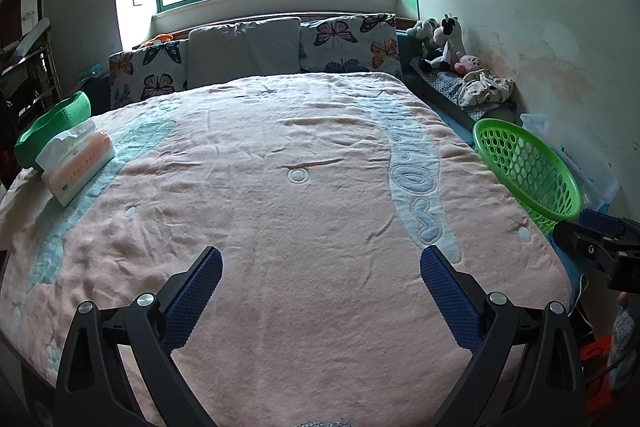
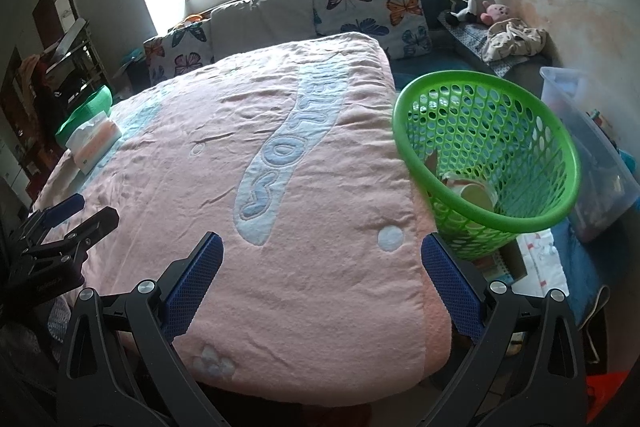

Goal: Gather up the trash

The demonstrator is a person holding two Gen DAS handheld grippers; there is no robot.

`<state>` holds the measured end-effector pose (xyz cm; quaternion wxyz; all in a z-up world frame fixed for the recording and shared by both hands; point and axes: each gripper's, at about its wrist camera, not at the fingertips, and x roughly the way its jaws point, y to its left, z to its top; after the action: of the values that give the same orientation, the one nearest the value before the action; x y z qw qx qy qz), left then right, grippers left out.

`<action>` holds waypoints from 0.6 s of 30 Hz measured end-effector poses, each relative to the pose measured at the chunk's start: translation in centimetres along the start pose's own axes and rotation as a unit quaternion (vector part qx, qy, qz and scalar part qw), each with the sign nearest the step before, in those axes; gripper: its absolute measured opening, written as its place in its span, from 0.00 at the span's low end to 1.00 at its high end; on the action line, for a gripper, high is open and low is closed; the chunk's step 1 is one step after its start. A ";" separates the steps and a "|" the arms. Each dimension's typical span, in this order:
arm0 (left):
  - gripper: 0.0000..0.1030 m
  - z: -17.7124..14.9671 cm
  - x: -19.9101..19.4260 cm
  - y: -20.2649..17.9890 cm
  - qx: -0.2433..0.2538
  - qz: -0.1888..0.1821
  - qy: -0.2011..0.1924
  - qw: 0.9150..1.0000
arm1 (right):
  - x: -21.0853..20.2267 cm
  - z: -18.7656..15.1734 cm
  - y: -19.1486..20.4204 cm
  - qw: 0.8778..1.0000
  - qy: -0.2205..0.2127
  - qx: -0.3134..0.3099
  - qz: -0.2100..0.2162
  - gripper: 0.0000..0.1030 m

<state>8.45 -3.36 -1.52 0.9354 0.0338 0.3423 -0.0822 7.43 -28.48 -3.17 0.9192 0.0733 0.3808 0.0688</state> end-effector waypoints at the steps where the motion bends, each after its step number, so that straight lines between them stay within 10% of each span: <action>1: 0.93 0.0 0.0 0.0 -0.001 0.000 0.000 1.000 | 0.0 0.0 0.0 1.000 0.001 0.000 0.000 0.96; 18: 0.93 -0.4 0.3 0.5 -0.008 0.005 0.006 1.000 | 0.6 -0.2 0.1 1.000 0.005 -0.002 0.007 0.96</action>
<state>8.55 -2.90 -2.01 0.9338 0.0289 0.3488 -0.0742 7.71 -28.28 -3.68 0.9169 0.0736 0.3846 0.0767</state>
